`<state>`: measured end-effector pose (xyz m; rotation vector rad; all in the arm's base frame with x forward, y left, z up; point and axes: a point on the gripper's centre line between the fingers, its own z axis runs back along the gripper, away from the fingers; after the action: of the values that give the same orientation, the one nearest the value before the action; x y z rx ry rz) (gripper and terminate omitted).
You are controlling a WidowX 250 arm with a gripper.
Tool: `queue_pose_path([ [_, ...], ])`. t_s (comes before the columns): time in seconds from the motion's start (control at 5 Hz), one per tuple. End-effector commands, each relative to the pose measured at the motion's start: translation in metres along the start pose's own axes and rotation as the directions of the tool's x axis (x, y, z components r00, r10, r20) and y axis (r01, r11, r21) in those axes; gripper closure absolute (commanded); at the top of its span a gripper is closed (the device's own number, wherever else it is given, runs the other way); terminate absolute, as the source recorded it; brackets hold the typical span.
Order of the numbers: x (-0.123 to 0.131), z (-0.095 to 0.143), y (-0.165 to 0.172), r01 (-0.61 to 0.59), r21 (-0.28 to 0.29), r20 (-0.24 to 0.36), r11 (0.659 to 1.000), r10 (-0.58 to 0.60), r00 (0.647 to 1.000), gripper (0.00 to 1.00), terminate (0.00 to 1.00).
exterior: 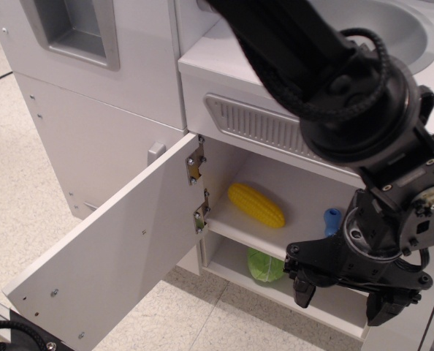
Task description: Close cabinet
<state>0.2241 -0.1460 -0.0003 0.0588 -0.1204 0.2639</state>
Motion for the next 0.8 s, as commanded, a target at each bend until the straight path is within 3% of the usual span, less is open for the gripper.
queue_pose_path([
  [0.0,0.0,0.0,0.0,0.0,0.0,0.0,1.0,0.0,1.0,0.0,0.0],
  [0.2,0.014,0.013,0.023,-0.002,-0.033,-0.047,0.999,0.001,0.999,0.0,0.0],
  [0.6,0.047,0.035,0.089,-0.079,-0.028,-0.023,0.996,0.079,0.997,0.0,0.0],
])
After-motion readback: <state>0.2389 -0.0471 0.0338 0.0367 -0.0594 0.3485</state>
